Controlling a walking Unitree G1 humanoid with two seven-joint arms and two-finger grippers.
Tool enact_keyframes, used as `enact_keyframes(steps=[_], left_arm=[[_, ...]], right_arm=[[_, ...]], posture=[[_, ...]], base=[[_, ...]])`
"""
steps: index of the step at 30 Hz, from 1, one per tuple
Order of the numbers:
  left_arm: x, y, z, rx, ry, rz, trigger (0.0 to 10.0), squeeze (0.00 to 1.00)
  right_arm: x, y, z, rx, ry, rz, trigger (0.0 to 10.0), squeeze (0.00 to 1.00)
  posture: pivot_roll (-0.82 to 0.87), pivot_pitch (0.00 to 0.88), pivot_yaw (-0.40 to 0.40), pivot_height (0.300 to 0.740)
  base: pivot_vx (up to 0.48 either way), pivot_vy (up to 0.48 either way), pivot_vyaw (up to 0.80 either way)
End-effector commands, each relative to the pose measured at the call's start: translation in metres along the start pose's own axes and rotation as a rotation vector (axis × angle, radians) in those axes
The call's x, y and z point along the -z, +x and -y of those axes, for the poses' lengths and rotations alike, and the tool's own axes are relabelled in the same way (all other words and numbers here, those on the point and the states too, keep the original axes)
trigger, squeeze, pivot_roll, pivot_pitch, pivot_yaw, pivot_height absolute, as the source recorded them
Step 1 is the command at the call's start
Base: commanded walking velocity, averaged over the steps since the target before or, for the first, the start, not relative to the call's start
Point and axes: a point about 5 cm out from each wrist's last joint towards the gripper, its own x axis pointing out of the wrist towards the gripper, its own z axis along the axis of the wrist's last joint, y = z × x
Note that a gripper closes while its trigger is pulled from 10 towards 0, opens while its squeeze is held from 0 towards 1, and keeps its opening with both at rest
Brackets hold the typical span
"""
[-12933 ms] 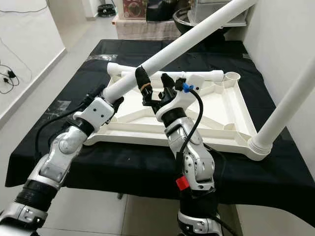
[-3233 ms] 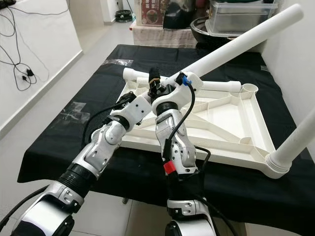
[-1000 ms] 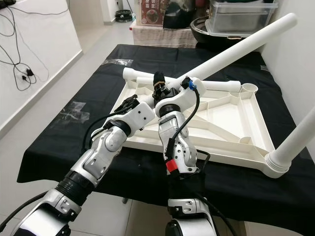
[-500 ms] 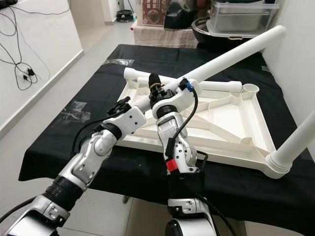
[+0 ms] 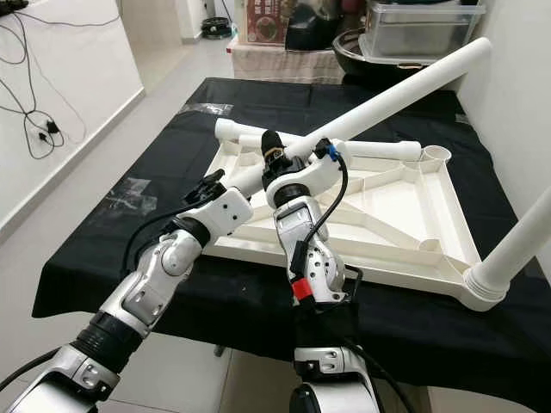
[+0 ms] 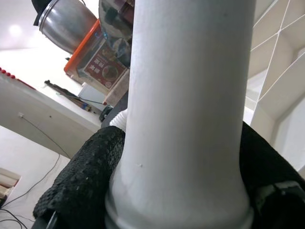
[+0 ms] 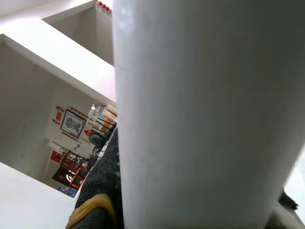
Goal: Building children table
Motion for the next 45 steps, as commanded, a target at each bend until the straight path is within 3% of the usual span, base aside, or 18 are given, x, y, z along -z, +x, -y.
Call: enact_keyframes(steps=[1, 5, 6, 16, 17, 24, 25, 33, 34, 35, 36, 37, 38, 39, 40, 42, 43, 45], left_arm=[[-0.004, -0.002, 0.007, 0.036, -0.028, 0.017, 10.0, 0.0], [-0.004, -0.002, 0.008, 0.033, -0.106, 0.005, 10.0, 0.0], [-0.004, -0.003, 0.008, 0.037, -0.127, -0.001, 10.0, 1.0], [0.005, -0.008, 0.006, 0.046, -0.104, -0.042, 10.0, 1.0], [0.007, -0.01, 0.004, 0.038, -0.095, -0.049, 10.0, 0.0], [0.015, -0.018, -0.01, -0.047, -0.086, -0.087, 10.0, 0.0], [0.017, -0.024, -0.019, -0.092, -0.08, -0.092, 10.0, 0.0], [0.017, -0.034, -0.029, -0.153, -0.071, -0.092, 10.0, 0.0], [0.015, -0.04, -0.03, -0.18, -0.095, -0.092, 10.0, 0.0], [0.015, -0.04, -0.03, -0.18, -0.095, -0.092, 10.0, 0.0], [0.014, -0.045, -0.031, -0.198, -0.124, -0.092, 10.0, 0.0], [0.015, -0.052, -0.03, -0.22, -0.17, -0.106, 10.0, 0.0], [0.015, -0.052, -0.03, -0.22, -0.17, -0.106, 10.0, 0.0], [0.016, -0.059, -0.027, -0.222, -0.226, -0.114, 10.0, 0.0], [0.016, -0.059, -0.027, -0.222, -0.226, -0.114, 10.0, 0.0], [0.018, -0.068, -0.023, -0.229, -0.277, -0.127, 10.0, 0.0], [0.019, -0.079, -0.017, -0.237, -0.354, -0.145, 10.0, 0.0], [0.02, -0.086, -0.013, -0.242, -0.402, -0.158, 10.0, 0.0]], right_arm=[[0.015, 0.003, -0.025, -0.042, 0.076, -0.024, 0.0, 0.0], [0.014, 0.004, -0.025, -0.041, 0.074, -0.02, 0.0, 0.0], [0.014, 0.004, -0.025, -0.043, 0.074, -0.018, 0.0, 0.0], [0.006, 0.008, -0.023, -0.035, 0.061, 0.011, 0.0, 0.0], [0.004, 0.01, -0.022, -0.03, 0.055, 0.02, 0.0, 0.0], [-0.006, 0.015, -0.023, -0.047, -0.007, 0.06, 0.0, 0.0], [-0.012, 0.017, -0.022, -0.056, -0.055, 0.084, 0.0, 0.0], [-0.024, 0.02, -0.021, -0.052, -0.158, 0.142, 0.0, 0.0], [-0.028, 0.021, -0.023, -0.075, -0.25, 0.165, 8.7, 0.0], [-0.028, 0.021, -0.023, -0.075, -0.25, 0.165, 8.7, 0.0], [-0.032, 0.02, -0.025, -0.093, -0.34, 0.186, 10.0, 0.0], [-0.034, 0.017, -0.027, -0.131, -0.469, 0.205, 10.0, 0.0], [-0.034, 0.017, -0.027, -0.131, -0.469, 0.205, 10.0, 0.0], [-0.035, 0.013, -0.027, -0.158, -0.575, 0.221, 10.0, 0.0], [-0.035, 0.013, -0.027, -0.158, -0.575, 0.221, 10.0, 0.0], [-0.035, 0.008, -0.024, -0.174, -0.661, 0.225, 10.0, 0.0], [-0.033, 0.001, -0.017, -0.182, -0.725, 0.214, 10.0, 0.0], [-0.032, -0.003, -0.012, -0.184, -0.757, 0.205, 10.0, 0.0]], posture=[[0.04, 0.068, 0.009, 0.74], [0.04, 0.068, 0.01, 0.74], [0.04, 0.066, 0.01, 0.74], [0.04, 0.046, 0.008, 0.74], [0.04, 0.041, 0.01, 0.74], [0.04, 0.025, 0.009, 0.74], [0.04, 0.016, 0.006, 0.74], [0.05, 0.016, 0.002, 0.74], [0.05, 0.016, 0.001, 0.74], [0.05, 0.016, 0.001, 0.74], [0.05, 0.013, 0.002, 0.74], [0.05, 0.012, -0.001, 0.74], [0.05, 0.012, -0.001, 0.74], [0.05, 0.013, -0.002, 0.74], [0.05, 0.013, -0.002, 0.74], [0.05, 0.013, -0.003, 0.74], [0.05, 0.015, -0.003, 0.74], [0.05, 0.016, -0.003, 0.74]], base=[[0.0, 0.0, 0.0], [0.0, 0.0, 0.0], [0.0, 0.0, 0.0], [0.0, 0.0, 0.0], [0.0, 0.0, 0.0], [0.0, 0.0, 0.0], [0.0, 0.0, 0.0], [0.0, 0.0, 0.0], [0.0, 0.0, 0.0], [0.0, 0.0, 0.0], [0.0, 0.0, 0.0], [0.0, 0.0, 0.0], [0.0, 0.0, 0.0], [0.0, 0.0, 0.0], [0.0, 0.0, 0.0], [0.0, 0.0, 0.0], [0.0, 0.0, 0.0], [0.0, 0.0, 0.0]])
